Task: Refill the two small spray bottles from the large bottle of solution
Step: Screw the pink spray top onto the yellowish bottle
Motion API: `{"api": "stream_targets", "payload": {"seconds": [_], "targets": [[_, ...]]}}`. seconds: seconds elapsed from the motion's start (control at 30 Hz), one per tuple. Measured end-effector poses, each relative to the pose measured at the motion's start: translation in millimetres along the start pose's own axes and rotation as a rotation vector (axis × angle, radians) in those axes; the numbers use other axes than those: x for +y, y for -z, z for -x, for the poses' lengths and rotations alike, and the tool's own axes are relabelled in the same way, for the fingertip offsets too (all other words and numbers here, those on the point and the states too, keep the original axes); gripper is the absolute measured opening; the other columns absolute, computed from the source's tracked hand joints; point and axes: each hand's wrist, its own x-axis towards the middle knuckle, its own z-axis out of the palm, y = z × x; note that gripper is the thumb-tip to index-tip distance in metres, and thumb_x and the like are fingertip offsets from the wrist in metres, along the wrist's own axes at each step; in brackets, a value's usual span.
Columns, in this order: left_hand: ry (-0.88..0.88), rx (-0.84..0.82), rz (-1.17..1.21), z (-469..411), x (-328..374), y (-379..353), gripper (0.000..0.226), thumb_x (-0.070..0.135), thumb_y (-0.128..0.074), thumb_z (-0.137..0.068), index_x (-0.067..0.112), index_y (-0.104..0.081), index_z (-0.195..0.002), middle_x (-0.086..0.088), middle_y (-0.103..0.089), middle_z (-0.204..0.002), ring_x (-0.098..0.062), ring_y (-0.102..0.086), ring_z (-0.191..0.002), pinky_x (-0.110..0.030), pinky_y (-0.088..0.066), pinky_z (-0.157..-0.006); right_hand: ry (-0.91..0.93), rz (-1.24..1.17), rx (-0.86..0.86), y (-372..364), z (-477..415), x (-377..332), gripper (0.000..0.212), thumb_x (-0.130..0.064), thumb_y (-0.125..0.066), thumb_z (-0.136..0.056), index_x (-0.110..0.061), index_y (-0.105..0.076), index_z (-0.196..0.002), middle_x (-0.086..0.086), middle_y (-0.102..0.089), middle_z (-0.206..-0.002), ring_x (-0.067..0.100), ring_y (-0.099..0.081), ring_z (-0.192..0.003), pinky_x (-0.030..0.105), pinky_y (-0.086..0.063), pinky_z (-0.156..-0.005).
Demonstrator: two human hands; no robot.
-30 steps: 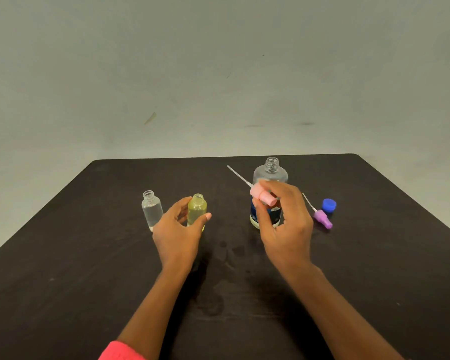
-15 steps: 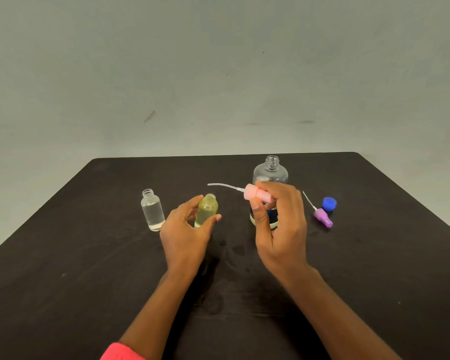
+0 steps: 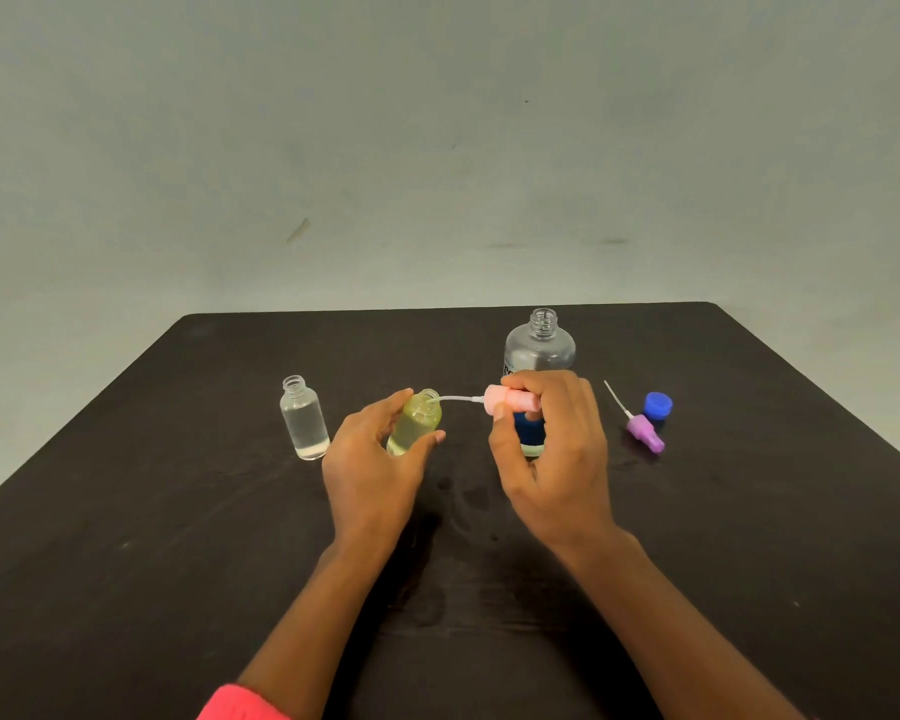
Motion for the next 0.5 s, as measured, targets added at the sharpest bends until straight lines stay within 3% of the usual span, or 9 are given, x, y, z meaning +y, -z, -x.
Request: {"api": "stream_targets", "payload": {"seconds": [0.17, 0.27, 0.37, 0.5], "targets": [[-0.092, -0.018, -0.016, 7, 7, -2, 0.051, 0.021, -0.086, -0.065, 0.023, -0.067, -0.113, 0.018, -0.059, -0.098, -0.014, -0.064, -0.097, -0.041, -0.054, -0.086, -0.018, -0.005, -0.086, -3, 3, 3, 0.028, -0.021, -0.057, -0.086, -0.012, -0.056, -0.112, -0.002, -0.058, -0.101, 0.007, -0.049, -0.091, 0.027, -0.048, -0.075], [-0.151, -0.032, -0.018, 10, 11, -4, 0.050, 0.020, -0.086, -0.064, 0.021, -0.068, -0.111, 0.020, -0.059, -0.098, -0.015, -0.065, -0.094, -0.042, -0.055, -0.082, -0.077, -0.040, -0.125, -3, 5, 3, 0.039, -0.025, -0.056, -0.086, -0.012, -0.051, -0.123, -0.009, -0.053, -0.104, 0.006, -0.051, -0.093, 0.022, -0.047, -0.082], [-0.206, -0.044, -0.025, 14, 12, -6, 0.047, 0.021, -0.084, -0.066, 0.017, -0.069, -0.111, 0.011, -0.067, -0.100, -0.014, -0.065, -0.091, -0.041, -0.056, -0.079, -0.087, -0.054, -0.168, -3, 5, 2, 0.043, -0.025, -0.056, -0.087, -0.015, -0.047, -0.128, -0.018, -0.046, -0.106, 0.002, -0.050, -0.094, 0.014, -0.044, -0.084], [-0.227, -0.077, -0.019, 15, 12, -7, 0.044, 0.025, -0.082, -0.069, 0.014, -0.069, -0.111, 0.004, -0.071, -0.100, -0.012, -0.065, -0.088, -0.040, -0.057, -0.076, -0.105, -0.091, -0.211, -2, 4, 1, 0.039, -0.018, -0.059, -0.090, -0.013, -0.051, -0.128, -0.012, -0.054, -0.111, 0.008, -0.056, -0.098, 0.015, -0.045, -0.086]]}}
